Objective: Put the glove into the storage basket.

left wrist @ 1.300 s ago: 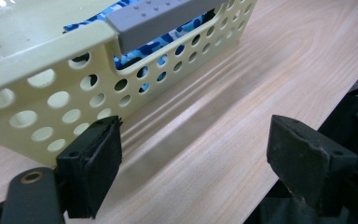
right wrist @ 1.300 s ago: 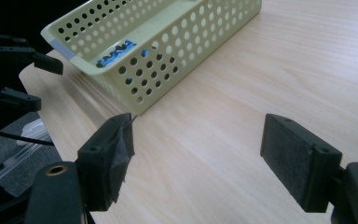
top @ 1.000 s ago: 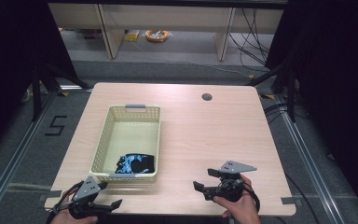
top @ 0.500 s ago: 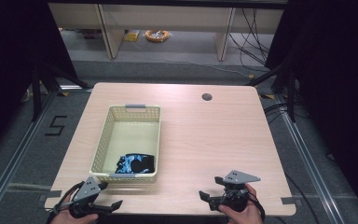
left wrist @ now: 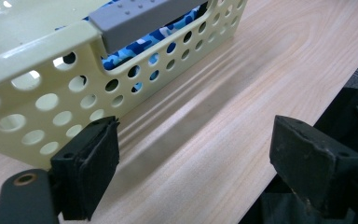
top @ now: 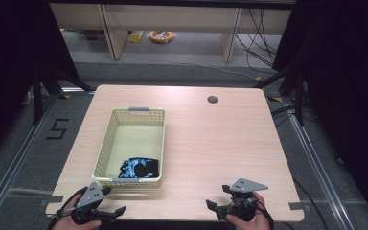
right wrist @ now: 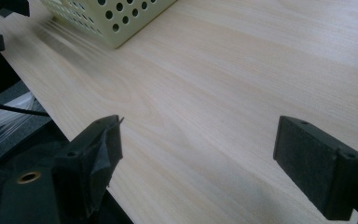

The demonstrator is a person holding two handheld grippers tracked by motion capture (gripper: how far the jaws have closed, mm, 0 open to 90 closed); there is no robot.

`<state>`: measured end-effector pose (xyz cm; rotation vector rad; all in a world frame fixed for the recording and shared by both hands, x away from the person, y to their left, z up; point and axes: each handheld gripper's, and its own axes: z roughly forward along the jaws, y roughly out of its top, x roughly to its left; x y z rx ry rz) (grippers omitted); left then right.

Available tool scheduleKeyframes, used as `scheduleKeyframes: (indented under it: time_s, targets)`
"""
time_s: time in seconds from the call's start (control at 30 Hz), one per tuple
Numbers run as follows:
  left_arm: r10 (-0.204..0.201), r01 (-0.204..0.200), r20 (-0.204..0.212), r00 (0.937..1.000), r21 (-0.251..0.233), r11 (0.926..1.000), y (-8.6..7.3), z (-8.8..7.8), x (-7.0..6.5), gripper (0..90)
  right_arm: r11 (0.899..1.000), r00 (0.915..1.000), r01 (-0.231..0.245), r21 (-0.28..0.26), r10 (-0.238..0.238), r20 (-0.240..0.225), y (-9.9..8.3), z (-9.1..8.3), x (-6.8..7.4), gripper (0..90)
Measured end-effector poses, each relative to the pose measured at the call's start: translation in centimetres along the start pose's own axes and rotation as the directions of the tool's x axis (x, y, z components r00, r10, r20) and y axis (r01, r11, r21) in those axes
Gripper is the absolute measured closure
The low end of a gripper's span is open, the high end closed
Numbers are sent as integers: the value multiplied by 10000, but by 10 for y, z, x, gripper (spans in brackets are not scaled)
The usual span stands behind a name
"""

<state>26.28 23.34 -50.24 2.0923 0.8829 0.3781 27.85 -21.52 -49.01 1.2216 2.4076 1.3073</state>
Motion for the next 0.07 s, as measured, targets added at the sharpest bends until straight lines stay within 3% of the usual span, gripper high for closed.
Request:
scheduleKeyframes:
  time_s: [0.07]
  targets:
    - [30, -30, -29, 10000, -8, 10000, 0, 0, 0, 153, 10000, 10000, 12, 37, -12, 28, 0, 0, 0, 163]
